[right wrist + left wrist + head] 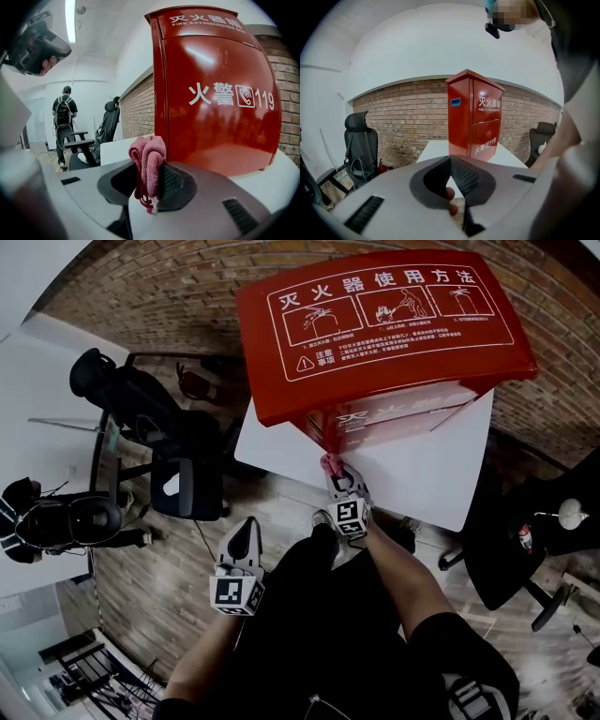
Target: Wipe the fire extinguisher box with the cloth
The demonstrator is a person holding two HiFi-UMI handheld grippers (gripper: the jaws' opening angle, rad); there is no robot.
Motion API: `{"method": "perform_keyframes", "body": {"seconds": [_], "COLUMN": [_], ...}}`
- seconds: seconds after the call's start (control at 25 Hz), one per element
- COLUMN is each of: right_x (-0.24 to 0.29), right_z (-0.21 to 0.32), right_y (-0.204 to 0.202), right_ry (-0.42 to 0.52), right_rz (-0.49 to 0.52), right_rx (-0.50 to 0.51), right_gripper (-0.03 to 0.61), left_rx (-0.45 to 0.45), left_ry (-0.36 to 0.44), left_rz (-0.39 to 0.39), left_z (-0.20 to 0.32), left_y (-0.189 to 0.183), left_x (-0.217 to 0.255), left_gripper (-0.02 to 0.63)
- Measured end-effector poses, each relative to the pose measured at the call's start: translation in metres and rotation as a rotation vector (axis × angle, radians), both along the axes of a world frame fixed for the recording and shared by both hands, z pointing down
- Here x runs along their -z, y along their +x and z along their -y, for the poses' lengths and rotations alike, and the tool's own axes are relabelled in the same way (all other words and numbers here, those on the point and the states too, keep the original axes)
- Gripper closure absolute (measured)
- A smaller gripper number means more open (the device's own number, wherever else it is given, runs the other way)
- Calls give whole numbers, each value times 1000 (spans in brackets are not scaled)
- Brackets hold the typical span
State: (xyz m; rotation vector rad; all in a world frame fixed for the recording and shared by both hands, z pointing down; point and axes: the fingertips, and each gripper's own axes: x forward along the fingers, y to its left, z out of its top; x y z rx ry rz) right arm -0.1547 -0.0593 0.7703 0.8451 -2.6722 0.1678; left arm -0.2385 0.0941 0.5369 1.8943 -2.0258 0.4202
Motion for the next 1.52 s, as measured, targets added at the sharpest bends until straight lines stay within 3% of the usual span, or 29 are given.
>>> {"method": "perform_keyframes", "body": {"seconds": [0.72, 1.52], "right_x": [0, 5], "right_z": [17, 52], "right_y": [26, 79], "right_ry": [31, 58], "right_rz": [-38, -67], "right_rx": [0, 10], "right_gripper": [476, 476], "left_rx": [0, 15], "left_ry": [1, 20], "left_rz": [-3, -38], "left_z": [2, 27], "left_y": [16, 64], "left_x": [-3, -9], "left_gripper": [586, 586]}}
